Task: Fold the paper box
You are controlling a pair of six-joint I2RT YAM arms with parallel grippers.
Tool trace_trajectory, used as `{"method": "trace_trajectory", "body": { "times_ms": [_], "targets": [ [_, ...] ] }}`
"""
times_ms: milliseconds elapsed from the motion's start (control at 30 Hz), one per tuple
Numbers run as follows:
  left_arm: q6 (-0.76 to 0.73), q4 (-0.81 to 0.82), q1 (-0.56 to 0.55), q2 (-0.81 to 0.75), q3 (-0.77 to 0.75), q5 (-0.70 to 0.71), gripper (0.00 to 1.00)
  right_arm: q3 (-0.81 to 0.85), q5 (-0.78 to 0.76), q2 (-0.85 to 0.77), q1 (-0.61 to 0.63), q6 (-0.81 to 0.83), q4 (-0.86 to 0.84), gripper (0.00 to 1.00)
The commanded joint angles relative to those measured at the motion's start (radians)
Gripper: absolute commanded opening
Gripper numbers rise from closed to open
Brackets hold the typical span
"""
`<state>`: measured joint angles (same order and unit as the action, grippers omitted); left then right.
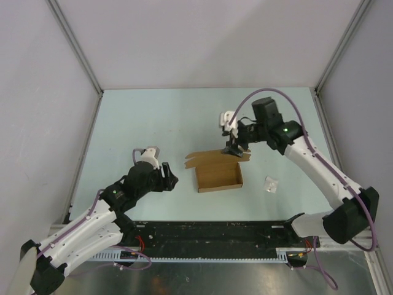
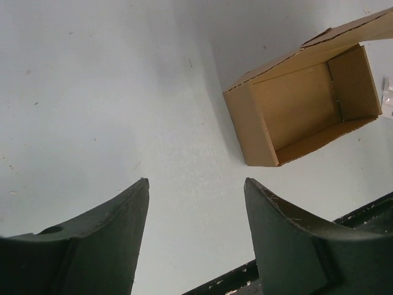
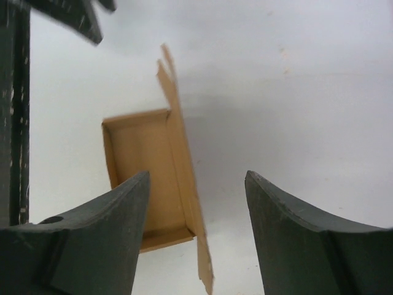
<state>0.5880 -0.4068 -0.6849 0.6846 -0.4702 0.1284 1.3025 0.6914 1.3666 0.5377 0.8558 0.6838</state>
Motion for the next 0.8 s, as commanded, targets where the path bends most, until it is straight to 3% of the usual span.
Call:
{"method": "trace_trajectory", "body": {
  "times_ms": [0, 67, 233, 300, 467, 500, 533, 633, 700, 767],
  "targets": [
    [0.022, 0.006, 0.007, -0.007, 0.004, 0.02, 0.69, 0.007, 0.07, -0.112, -0.073, -0.301, -0.217, 0.7],
    [0.024, 0.006, 0.007, 0.001, -0.001, 0.019, 0.69, 0.007, -0.019, -0.127, -0.085, -0.409, -0.309, 0.73],
    [0.032, 0.006, 0.005, 0.018, -0.018, 0.039, 0.7, 0.007, -0.313, -0.184, -0.158, -0.923, -0.415, 0.72],
    [0.033, 0.008, 0.007, 0.018, -0.024, 0.042, 0.71, 0.007, -0.335, -0.195, -0.208, -1.012, -0.383, 0.72],
    [0.01, 0.006, 0.008, 0.029, -0.034, 0.042, 0.72, -0.058, -0.564, -0.276, -0.312, -1.293, -0.192, 0.71],
    [0.009, 0.008, 0.007, 0.032, -0.035, 0.042, 0.73, -0.087, -0.599, -0.297, -0.323, -1.336, -0.176, 0.7],
    [0.012, 0.008, 0.007, 0.03, -0.031, 0.042, 0.74, -0.156, -0.653, -0.325, -0.34, -1.374, -0.137, 0.55],
    [0.021, 0.006, 0.007, 0.035, -0.028, 0.04, 0.76, -0.285, -0.72, -0.44, -0.419, -1.449, -0.131, 0.23],
    [0.029, 0.006, 0.007, 0.038, -0.03, 0.039, 0.77, -0.385, -0.702, -0.504, -0.507, -1.492, -0.129, 0.22],
    [0.032, 0.006, 0.007, 0.036, -0.028, 0.039, 0.77, -0.446, -0.652, -0.526, -0.563, -1.521, -0.089, 0.31]
  ]
}}
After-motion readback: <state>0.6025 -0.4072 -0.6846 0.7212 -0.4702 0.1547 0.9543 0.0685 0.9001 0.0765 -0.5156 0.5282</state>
